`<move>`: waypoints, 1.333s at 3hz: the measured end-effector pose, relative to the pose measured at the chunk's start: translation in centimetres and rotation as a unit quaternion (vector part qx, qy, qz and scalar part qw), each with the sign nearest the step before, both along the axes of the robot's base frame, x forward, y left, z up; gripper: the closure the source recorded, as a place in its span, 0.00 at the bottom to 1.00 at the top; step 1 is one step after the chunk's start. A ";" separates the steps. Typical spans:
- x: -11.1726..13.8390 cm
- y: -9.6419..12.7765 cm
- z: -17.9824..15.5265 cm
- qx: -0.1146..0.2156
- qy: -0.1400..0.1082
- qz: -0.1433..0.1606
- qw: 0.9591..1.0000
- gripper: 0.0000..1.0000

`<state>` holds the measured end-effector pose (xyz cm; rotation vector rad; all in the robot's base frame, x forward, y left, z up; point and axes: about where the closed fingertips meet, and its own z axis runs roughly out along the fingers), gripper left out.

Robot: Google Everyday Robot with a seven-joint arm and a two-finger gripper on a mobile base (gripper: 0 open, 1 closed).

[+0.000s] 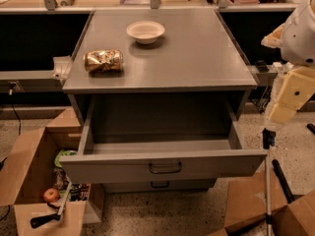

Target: Place orange can into top drawer

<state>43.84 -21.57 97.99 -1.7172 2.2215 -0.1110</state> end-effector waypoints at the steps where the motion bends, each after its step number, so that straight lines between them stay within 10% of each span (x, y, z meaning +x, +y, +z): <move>1: 0.0 0.0 0.0 0.000 0.000 0.000 1.000 0.00; 4: 11.6 10.9 -2.4 0.123 -0.016 0.108 0.986 0.00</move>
Offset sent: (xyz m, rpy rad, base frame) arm 0.0872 0.0571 -0.0099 0.1094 -0.0465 0.1585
